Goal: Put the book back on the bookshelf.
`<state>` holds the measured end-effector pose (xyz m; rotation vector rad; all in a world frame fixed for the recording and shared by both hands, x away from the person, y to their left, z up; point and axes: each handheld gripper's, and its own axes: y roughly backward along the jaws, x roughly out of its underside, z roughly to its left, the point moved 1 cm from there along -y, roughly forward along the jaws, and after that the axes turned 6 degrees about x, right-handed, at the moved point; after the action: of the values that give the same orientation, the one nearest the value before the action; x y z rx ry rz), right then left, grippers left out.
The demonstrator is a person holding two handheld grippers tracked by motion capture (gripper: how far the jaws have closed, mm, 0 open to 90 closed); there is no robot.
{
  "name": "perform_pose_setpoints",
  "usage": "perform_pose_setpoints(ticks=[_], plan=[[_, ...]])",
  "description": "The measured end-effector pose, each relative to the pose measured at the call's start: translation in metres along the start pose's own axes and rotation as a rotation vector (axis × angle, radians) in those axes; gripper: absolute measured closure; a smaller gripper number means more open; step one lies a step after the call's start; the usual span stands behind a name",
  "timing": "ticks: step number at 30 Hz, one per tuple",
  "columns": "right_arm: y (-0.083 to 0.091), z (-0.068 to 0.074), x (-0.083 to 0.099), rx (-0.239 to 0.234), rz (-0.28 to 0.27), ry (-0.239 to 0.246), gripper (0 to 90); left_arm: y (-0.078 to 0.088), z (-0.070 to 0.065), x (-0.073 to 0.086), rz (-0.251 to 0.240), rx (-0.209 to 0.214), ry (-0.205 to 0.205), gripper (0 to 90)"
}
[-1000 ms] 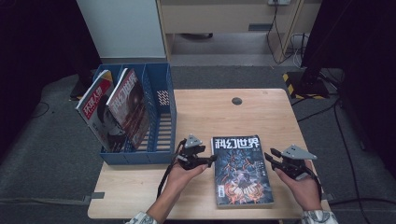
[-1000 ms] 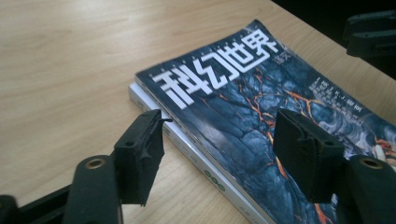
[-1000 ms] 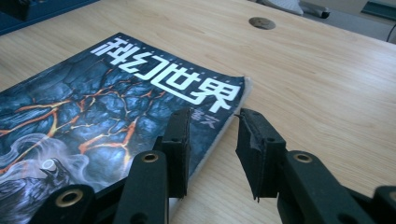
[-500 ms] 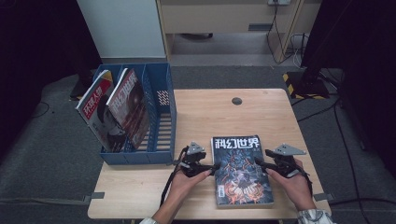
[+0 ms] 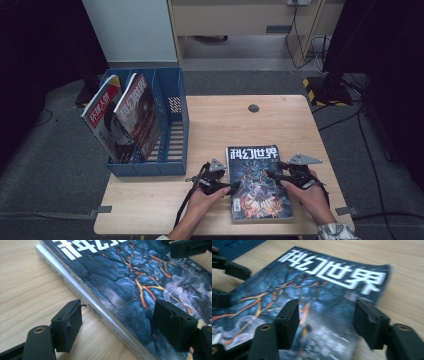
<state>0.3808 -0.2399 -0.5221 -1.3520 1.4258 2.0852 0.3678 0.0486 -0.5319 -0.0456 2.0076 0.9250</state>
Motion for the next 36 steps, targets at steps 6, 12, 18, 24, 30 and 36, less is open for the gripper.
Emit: perform_pose_setpoints(ticks=[6, 12, 18, 24, 30, 36], plan=[[0.004, 0.001, -0.004, 0.055, -0.006, 0.026, 27.5, -0.001, -0.002, 0.001, -0.002, 0.006, -0.007, 22.9], [0.0, -0.007, -0.002, 0.069, 0.009, -0.001, 27.3, -0.001, -0.004, 0.002, -0.001, 0.017, -0.01, 22.9], [-0.005, -0.003, -0.002, 0.066, 0.035, 0.029, 25.3, -0.001, -0.004, 0.003, -0.002, 0.017, -0.013, 23.0], [-0.008, -0.003, -0.003, 0.056, 0.028, 0.051, 27.3, -0.002, -0.005, 0.004, 0.008, 0.042, -0.003, 22.5], [-0.015, 0.0, -0.006, 0.042, 0.025, 0.086, 28.4, -0.001, -0.002, 0.004, 0.024, 0.051, 0.022, 18.4], [-0.021, 0.002, -0.009, 0.028, 0.02, 0.098, 29.2, 0.0, 0.003, 0.005, 0.032, 0.071, 0.05, 17.3]])
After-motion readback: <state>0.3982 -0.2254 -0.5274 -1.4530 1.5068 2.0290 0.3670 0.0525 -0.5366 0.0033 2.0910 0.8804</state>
